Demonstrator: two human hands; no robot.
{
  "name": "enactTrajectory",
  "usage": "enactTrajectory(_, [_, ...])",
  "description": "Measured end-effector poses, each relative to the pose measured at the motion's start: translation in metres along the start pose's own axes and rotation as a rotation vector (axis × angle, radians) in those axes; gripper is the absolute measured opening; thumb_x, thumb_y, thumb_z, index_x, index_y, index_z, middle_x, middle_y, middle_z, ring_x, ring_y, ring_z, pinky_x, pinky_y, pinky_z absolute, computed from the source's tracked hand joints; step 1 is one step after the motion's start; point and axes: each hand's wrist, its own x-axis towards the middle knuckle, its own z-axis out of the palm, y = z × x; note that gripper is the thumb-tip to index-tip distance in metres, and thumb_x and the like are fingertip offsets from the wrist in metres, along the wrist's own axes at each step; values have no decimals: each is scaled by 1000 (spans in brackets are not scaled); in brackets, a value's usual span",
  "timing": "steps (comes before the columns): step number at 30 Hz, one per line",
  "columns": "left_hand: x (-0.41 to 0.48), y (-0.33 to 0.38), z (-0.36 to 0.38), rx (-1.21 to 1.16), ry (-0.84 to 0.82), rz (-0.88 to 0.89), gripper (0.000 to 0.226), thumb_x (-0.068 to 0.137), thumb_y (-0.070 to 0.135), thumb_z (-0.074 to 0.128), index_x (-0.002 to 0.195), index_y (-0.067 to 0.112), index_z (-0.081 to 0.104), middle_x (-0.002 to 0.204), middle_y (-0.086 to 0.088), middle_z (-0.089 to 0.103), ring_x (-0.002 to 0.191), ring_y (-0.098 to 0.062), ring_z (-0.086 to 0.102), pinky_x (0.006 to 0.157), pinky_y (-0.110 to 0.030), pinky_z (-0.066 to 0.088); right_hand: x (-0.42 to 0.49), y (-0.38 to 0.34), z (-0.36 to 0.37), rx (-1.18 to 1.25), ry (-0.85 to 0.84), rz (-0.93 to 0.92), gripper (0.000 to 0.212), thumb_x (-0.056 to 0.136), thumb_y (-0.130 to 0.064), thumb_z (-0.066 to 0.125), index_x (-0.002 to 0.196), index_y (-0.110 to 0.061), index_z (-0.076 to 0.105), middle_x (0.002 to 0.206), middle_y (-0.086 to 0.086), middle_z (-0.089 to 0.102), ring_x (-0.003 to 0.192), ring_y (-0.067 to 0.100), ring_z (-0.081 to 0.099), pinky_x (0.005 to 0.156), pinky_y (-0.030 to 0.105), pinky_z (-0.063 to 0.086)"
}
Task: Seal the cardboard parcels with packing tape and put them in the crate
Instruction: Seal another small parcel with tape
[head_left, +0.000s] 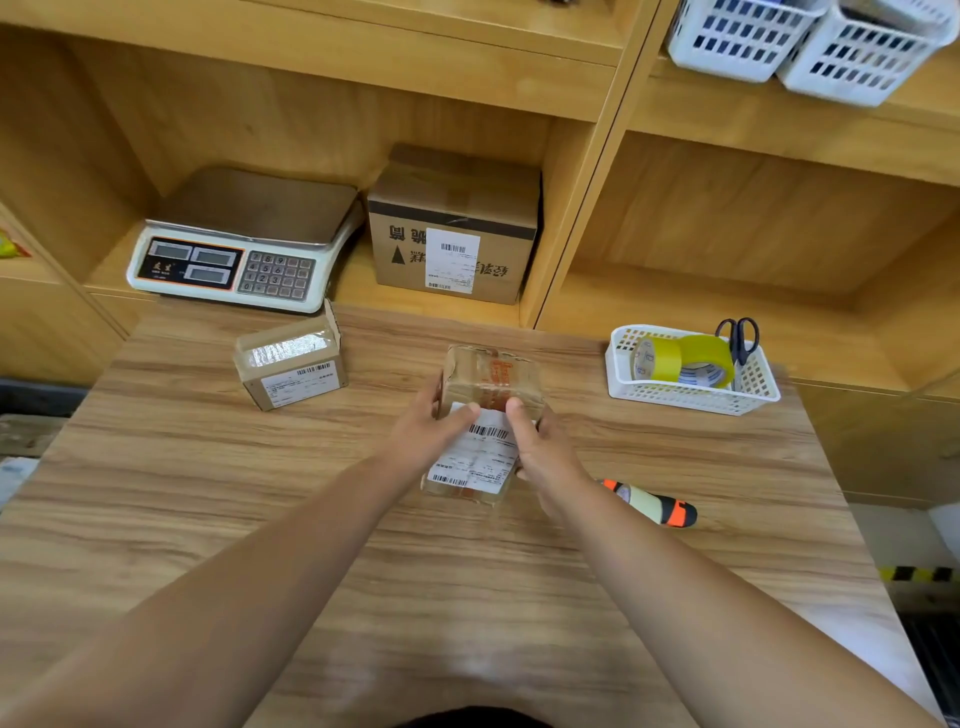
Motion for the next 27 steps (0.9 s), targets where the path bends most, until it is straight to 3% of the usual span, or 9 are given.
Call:
enactTrajectory(3, [1,2,-3,-20,10,-18,78,87,43,62,149,37,16,121,3,55,102,-17,62,81,-32,53,0,1,-2,-32,-9,-36,48,93,-50,50,135,-29,39,102,-14,61,89,0,59,63,19,45])
enactTrajectory(8, [2,-1,-8,-53,38,1,77,87,38,64,149,34,20,113,8,58,92,-9,62,77,-30,54,0,4,-4,-73,-41,-110,44,95,-41,51,135,-24,44,107,-12,64,89,-4,61,60,8,47])
enactTrajectory(12, [2,-4,-12,-130,-17,13,80,87,26,66,151,29,18,111,13,58,95,-2,60,65,-14,53,1,7,-4,-113,-77,-146,61,84,-59,57,138,-34,41,119,-9,63,107,6,62,83,25,53])
enactTrajectory(14, [2,-3,-13,-164,-68,32,81,84,19,68,150,27,20,119,12,54,104,-2,57,68,-12,52,-1,3,-6,-96,-85,-136,61,81,-66,55,135,-40,41,116,-16,61,105,3,60,81,27,50])
enactTrajectory(18, [5,-2,-11,-178,-66,32,73,87,24,65,147,23,23,140,1,44,123,-15,48,86,-19,46,0,0,-7,-33,-61,-98,39,94,-52,42,132,-42,43,112,-25,57,103,-4,55,90,32,46])
enactTrajectory(24, [6,0,-7,-185,21,10,59,90,21,64,138,22,30,130,2,50,107,-6,55,74,-15,45,4,2,-5,-4,-47,-86,42,94,-37,53,135,-39,43,126,-8,59,111,6,56,102,38,45])
enactTrajectory(27, [7,0,-8,-174,32,-3,57,90,20,64,136,21,31,127,1,52,104,-6,56,76,-17,46,5,4,-5,-23,-45,-75,43,92,-38,56,133,-41,44,125,-9,60,114,8,56,106,42,42])
